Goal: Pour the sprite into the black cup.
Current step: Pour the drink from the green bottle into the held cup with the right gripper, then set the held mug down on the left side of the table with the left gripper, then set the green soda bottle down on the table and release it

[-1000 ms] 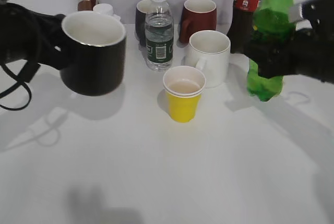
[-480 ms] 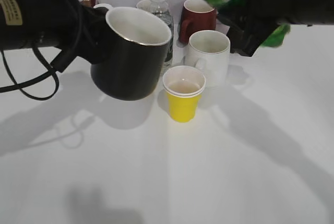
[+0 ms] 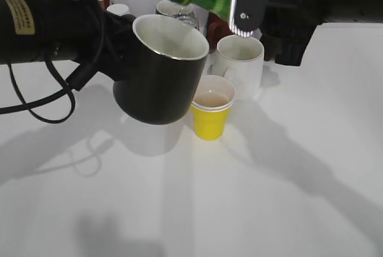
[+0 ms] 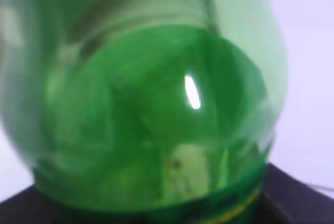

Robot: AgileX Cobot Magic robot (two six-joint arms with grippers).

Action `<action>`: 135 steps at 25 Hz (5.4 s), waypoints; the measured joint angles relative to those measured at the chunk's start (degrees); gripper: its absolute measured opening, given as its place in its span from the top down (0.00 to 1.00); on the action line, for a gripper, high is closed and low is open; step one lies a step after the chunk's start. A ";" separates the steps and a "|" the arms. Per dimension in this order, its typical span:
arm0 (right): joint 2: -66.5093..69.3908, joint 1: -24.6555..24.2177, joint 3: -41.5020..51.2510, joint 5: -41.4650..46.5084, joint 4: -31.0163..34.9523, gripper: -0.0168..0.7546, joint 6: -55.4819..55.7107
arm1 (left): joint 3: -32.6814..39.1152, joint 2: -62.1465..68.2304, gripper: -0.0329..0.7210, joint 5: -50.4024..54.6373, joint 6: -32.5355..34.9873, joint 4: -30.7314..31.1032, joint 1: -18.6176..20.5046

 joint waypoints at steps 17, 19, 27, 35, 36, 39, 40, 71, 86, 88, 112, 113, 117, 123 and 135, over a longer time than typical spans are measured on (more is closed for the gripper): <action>0.60 0.25 0.00 0.42 -19.64 0.46 -1.60 | 0.00 -0.39 0.90 0.98 0.00 -0.64 0.00; 0.60 0.25 -0.19 0.42 -20.58 0.46 -1.66 | 0.00 -0.39 0.90 1.34 0.00 -0.64 0.00; 0.60 0.25 -1.09 1.69 -22.50 0.46 -1.78 | 0.00 -0.39 0.90 1.34 0.00 -0.64 0.00; 0.60 0.25 -1.72 1.24 -23.47 0.46 -1.84 | 0.00 -0.39 0.90 1.34 0.00 -0.64 0.00; 0.60 0.25 -1.84 1.24 -23.47 0.46 -1.84 | 0.00 -0.39 0.90 1.64 0.00 -1.04 0.00; 0.60 0.30 -1.84 1.29 -23.59 0.46 -1.88 | 0.00 -0.39 0.90 1.68 0.00 -0.99 0.00; 0.60 0.30 -1.84 1.29 -23.59 0.46 -1.88 | 0.00 -0.39 0.90 1.68 0.00 -0.94 0.00; -2.06 -8.12 3.58 -11.03 50.45 0.46 -1.53 | 6.82 -0.39 0.90 -15.40 0.00 -4.96 8.81; -5.07 -22.26 28.81 -45.18 48.31 0.46 15.28 | 19.37 19.86 0.90 -59.91 0.06 -15.38 28.69; -5.07 -22.26 28.86 -45.91 48.31 0.46 15.40 | 19.37 23.64 0.90 -62.87 0.06 -15.38 28.69; -5.07 -22.26 28.86 -46.89 48.39 0.46 15.71 | 24.18 31.53 0.68 -68.16 -0.68 -12.85 28.69; -5.07 -22.26 28.86 -46.93 49.01 0.46 15.71 | 24.77 31.46 0.67 -68.42 -0.68 -12.88 28.69; -5.07 -22.26 28.86 -46.93 54.26 0.46 15.43 | 27.65 29.78 0.64 -68.97 -0.76 -14.32 28.69; -1.00 -22.26 28.86 -50.66 56.98 0.46 11.88 | 30.70 26.17 0.60 -68.29 -0.86 -15.56 28.69; 9.91 -22.26 28.98 -59.59 63.64 0.46 8.15 | 37.07 19.50 0.55 -68.04 -0.86 -15.68 28.69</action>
